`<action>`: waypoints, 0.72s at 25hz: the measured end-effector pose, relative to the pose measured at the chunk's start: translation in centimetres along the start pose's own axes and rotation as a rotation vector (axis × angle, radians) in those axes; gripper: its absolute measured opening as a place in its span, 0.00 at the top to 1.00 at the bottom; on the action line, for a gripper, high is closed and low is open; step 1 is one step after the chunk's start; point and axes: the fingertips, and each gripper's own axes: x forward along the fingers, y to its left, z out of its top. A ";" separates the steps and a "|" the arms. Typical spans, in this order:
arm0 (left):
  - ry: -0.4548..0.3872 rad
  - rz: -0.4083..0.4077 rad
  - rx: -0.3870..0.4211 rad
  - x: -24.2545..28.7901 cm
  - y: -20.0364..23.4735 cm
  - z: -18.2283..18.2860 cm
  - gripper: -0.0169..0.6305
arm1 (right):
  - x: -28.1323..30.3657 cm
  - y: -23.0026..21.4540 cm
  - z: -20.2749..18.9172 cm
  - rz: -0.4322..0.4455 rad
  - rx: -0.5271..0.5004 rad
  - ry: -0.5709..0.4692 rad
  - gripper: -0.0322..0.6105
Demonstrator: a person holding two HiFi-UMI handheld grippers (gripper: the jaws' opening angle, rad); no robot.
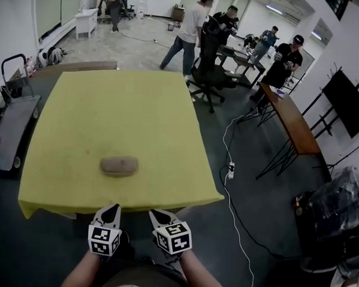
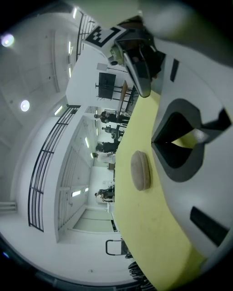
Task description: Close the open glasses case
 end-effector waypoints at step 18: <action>-0.169 0.038 -0.177 -9.2 -6.8 -0.6 0.96 | -8.8 3.3 -2.6 0.071 0.041 -0.247 0.97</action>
